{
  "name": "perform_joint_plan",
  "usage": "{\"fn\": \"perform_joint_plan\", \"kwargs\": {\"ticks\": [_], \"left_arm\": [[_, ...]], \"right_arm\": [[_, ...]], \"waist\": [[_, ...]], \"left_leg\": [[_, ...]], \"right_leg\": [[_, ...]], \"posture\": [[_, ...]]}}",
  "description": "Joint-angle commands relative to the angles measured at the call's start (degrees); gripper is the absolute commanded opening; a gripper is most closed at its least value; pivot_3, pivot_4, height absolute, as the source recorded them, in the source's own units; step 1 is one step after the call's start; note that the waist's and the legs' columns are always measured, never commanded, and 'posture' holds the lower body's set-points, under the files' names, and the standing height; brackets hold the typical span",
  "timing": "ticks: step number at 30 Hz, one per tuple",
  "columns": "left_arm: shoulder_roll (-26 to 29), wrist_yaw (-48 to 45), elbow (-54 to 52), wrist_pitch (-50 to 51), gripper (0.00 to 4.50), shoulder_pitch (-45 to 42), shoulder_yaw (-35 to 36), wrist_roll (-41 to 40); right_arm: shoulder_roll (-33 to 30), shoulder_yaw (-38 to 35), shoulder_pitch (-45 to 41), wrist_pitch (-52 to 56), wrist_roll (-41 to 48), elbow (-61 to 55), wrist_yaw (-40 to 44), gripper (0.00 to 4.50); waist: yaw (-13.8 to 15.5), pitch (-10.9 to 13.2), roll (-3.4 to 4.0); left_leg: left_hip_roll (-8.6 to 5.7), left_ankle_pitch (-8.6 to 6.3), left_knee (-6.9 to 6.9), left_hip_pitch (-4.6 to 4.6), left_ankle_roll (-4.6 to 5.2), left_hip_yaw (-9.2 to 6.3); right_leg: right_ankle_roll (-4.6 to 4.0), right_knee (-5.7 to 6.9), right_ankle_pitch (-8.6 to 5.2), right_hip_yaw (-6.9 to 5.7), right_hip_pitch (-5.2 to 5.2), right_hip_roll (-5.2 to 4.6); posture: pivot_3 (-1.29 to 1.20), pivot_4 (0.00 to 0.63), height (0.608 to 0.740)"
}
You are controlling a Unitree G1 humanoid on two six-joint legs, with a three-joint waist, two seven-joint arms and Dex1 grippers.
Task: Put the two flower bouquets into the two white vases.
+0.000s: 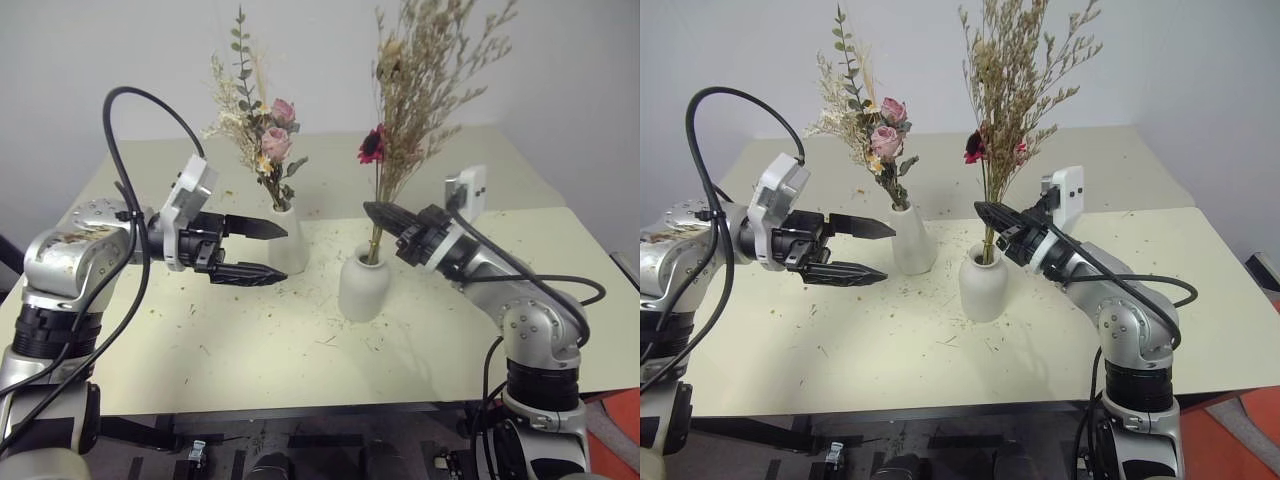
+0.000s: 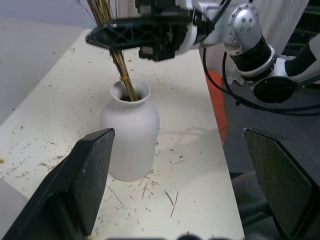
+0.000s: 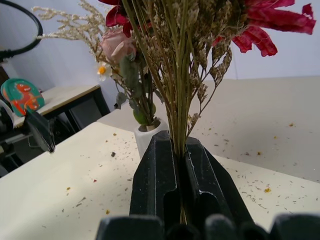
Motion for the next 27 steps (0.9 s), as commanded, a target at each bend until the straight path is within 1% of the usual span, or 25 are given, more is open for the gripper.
{"fn": "perform_joint_plan", "kwargs": {"ticks": [1,7,9,10,12,13,15,17,21,22,23,27], "left_arm": [[0.99,-0.05,-0.79,0.35,4.50,-0.41,2.34,-1.28],[2.99,-0.25,-0.61,0.30,4.50,0.46,3.31,-1.66],[3.09,-0.01,-0.54,0.26,4.50,0.43,3.31,-1.77],[3.15,0.03,-0.64,0.31,4.50,0.49,3.35,-1.88],[3.66,0.24,-1.14,0.73,4.50,1.15,3.95,-2.20],[4.03,0.30,-1.32,0.97,4.50,1.56,4.39,-2.35],[4.89,0.31,-1.50,1.54,4.50,2.35,5.28,-2.66],[5.73,0.19,-1.77,2.00,4.50,3.31,6.14,-2.97],[6.34,1.06,-2.60,2.83,4.50,4.41,7.35,-3.53],[6.45,1.37,-2.81,2.95,4.50,4.61,7.58,-3.68],[6.64,1.64,-3.06,3.14,4.50,4.88,7.89,-3.93],[7.56,2.50,-4.08,3.99,4.50,6.36,9.21,-4.67]], "right_arm": [[0.39,-0.04,0.34,-2.80,-0.40,-1.16,0.60,0.01],[0.31,0.37,1.88,-4.01,-1.29,-0.60,1.06,0.01],[0.03,0.53,2.30,-4.23,-1.54,-0.54,1.61,0.63],[-0.09,0.51,2.57,-4.26,-1.61,-0.60,1.93,0.83],[-0.96,0.09,3.75,-4.22,-1.65,-1.43,2.98,1.39],[-1.46,-0.22,4.40,-4.15,-1.53,-1.94,3.40,1.50],[-2.33,-0.86,5.53,-3.99,-1.13,-2.89,3.89,1.89],[-2.95,-1.31,6.45,-3.93,-0.64,-3.82,4.12,2.63],[-4.54,-1.86,8.04,-4.18,-0.86,-5.50,4.97,3.87],[-5.29,-1.90,8.65,-4.29,-1.00,-6.09,5.48,4.25],[-6.31,-2.46,9.44,-3.86,-0.44,-6.83,6.13,4.44],[-11.49,-5.06,12.52,-3.09,1.18,-8.91,9.34,4.44]], "waist": [[0.02,0.00,0.00],[-0.02,0.00,0.00],[0.03,0.00,0.00],[0.04,0.00,0.00],[0.04,0.00,0.00],[0.02,0.00,0.00],[-0.01,0.00,0.00],[0.01,0.00,0.00],[0.10,0.00,0.00],[0.14,0.00,0.00],[0.18,0.00,0.00],[0.38,0.01,-0.01]], "left_leg": [[0.00,0.00,0.00,0.00,0.00,0.00],[0.00,0.00,0.00,0.00,0.00,0.00],[0.00,0.00,0.00,0.00,0.00,0.00],[0.00,0.00,0.00,0.01,0.00,0.00],[0.00,0.00,0.00,0.01,0.00,0.00],[0.00,0.00,0.00,0.01,0.00,0.00],[0.00,0.00,-0.01,0.01,0.00,0.00],[0.00,0.00,-0.01,-0.01,0.00,0.00],[0.02,0.00,0.00,0.05,0.00,0.02],[0.02,0.00,0.00,0.05,0.00,0.01],[0.02,0.00,0.00,0.05,0.00,0.01],[0.01,0.00,0.00,0.03,0.01,0.01]], "right_leg": [[0.00,0.00,0.00,0.00,0.00,0.00],[0.00,0.00,0.00,0.00,0.00,0.00],[0.00,-0.02,0.00,0.00,0.00,0.00],[0.00,-0.03,0.00,0.00,0.00,0.00],[0.00,-0.04,0.00,0.00,0.00,0.00],[0.00,-0.03,0.00,0.00,0.00,0.00],[0.00,-0.02,0.00,0.00,0.00,0.00],[0.00,-0.01,0.00,-0.01,0.00,0.00],[0.01,-0.07,-0.01,0.00,0.01,0.01],[0.01,-0.07,-0.01,-0.01,0.01,0.01],[0.01,-0.07,-0.01,-0.01,0.02,0.02],[0.01,-0.11,-0.01,-0.01,0.02,0.00]], "posture": [[0.00,0.150,0.740],[0.00,0.150,0.740],[0.00,0.150,0.740],[0.00,0.150,0.740],[0.00,0.150,0.740],[0.00,0.150,0.740],[0.00,0.150,0.740],[0.00,0.150,0.740],[0.00,0.150,0.740],[0.00,0.150,0.740],[0.00,0.150,0.740],[0.00,0.150,0.740]]}}
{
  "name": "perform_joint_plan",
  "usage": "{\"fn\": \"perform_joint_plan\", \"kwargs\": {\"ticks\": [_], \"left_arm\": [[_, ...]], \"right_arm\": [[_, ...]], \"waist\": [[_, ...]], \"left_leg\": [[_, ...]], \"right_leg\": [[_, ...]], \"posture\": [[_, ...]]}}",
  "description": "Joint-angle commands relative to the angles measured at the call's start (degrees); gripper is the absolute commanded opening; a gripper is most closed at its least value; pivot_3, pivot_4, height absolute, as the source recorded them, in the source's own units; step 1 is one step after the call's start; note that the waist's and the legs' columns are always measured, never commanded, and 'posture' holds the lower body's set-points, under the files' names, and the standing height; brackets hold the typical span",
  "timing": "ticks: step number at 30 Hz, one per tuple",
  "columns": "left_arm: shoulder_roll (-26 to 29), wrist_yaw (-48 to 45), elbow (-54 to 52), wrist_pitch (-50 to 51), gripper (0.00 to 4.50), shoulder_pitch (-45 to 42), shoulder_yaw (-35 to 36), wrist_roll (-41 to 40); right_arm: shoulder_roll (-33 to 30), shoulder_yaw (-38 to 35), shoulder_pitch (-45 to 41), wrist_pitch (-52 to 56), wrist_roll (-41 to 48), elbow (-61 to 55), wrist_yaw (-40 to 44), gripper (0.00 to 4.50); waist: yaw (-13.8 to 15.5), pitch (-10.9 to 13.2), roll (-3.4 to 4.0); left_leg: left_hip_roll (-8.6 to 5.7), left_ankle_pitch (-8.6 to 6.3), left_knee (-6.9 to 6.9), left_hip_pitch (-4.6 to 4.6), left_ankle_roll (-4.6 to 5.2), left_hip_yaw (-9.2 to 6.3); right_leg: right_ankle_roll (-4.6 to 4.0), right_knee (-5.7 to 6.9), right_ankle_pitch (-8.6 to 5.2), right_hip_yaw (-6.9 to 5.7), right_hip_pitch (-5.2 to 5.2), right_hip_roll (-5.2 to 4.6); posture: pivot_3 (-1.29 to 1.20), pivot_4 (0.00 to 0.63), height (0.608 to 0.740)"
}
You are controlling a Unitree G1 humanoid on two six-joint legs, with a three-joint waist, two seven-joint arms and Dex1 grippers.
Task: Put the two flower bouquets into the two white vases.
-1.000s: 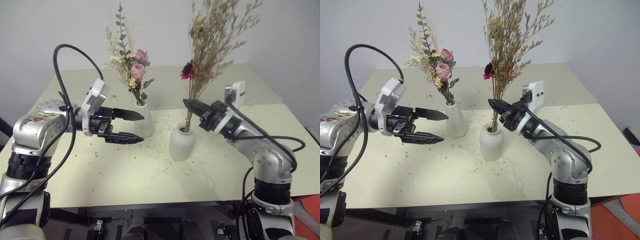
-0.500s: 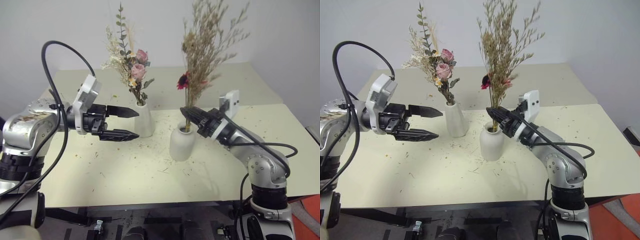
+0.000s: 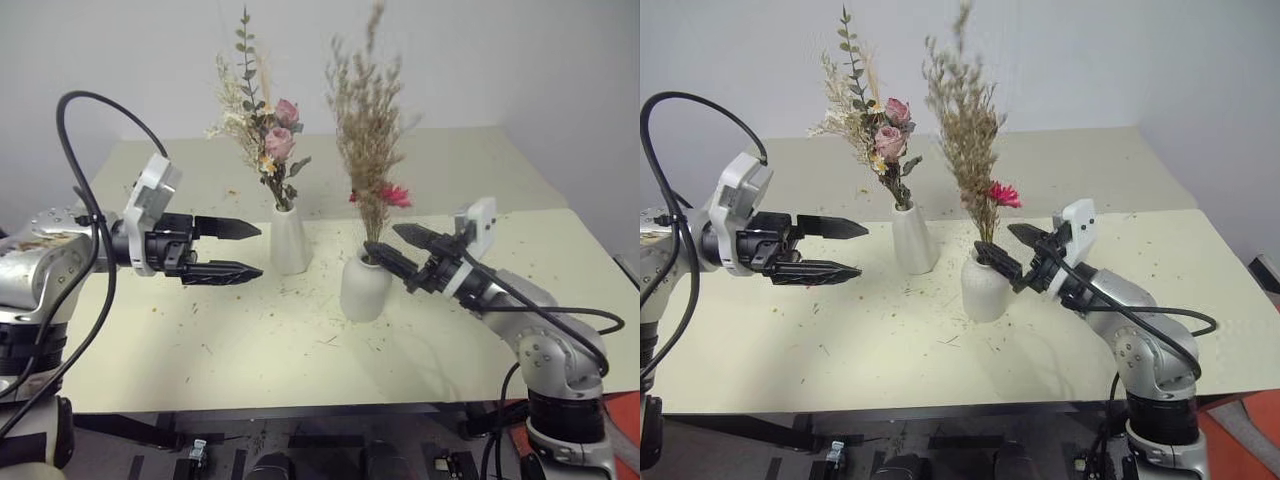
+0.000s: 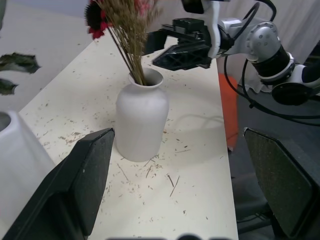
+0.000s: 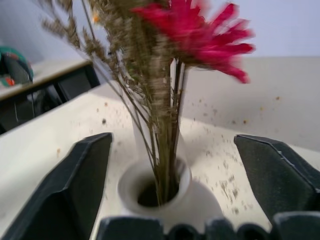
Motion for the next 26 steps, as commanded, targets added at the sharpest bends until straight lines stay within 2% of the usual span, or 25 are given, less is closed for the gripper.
{"fn": "perform_joint_plan", "kwargs": {"ticks": [1,8,14,20,26], "left_arm": [[1.93,0.76,-2.40,0.69,4.50,1.19,3.36,-1.61],[3.54,2.52,-4.10,1.44,4.50,6.71,7.72,-2.76],[3.57,3.48,-4.66,0.18,4.50,11.89,11.12,-3.15],[3.31,3.82,-3.98,-1.86,4.50,16.86,13.07,-2.26],[2.11,5.36,-5.03,-2.71,4.50,18.81,13.72,-2.77]], "right_arm": [[-4.92,-4.34,1.73,-0.18,2.51,-3.92,3.67,4.44],[-15.88,-10.87,8.33,-1.80,3.31,-2.80,11.41,4.44],[-21.17,-13.82,10.75,-6.30,-0.79,3.05,16.09,4.44],[-23.46,-15.09,11.05,-8.93,-3.14,7.02,18.58,4.44],[-23.11,-15.36,11.30,-9.10,-3.85,6.56,18.37,4.44]], "waist": [[0.08,0.00,0.00],[0.21,0.01,-0.02],[0.50,0.02,-0.03],[1.03,0.02,-0.03],[1.23,0.02,-0.04]], "left_leg": [[-0.01,0.00,0.00,-0.01,0.00,0.00],[0.03,0.00,-0.01,0.04,0.01,0.07],[0.05,-0.01,-0.01,0.11,0.01,0.12],[0.08,-0.01,-0.05,0.11,0.02,0.15],[0.09,-0.02,-0.06,0.21,0.02,0.15]], "right_leg": [[0.00,-0.01,0.00,0.00,0.00,-0.01],[0.01,-0.06,0.00,0.00,0.07,0.01],[0.01,-0.13,0.00,0.00,0.19,0.01],[-0.01,-0.25,0.00,0.00,0.22,0.00],[-0.03,-0.36,0.02,-0.02,0.40,0.00]], "posture": [[0.00,0.150,0.740],[0.00,0.150,0.740],[0.00,0.150,0.740],[0.00,0.150,0.740],[0.00,0.150,0.740]]}}
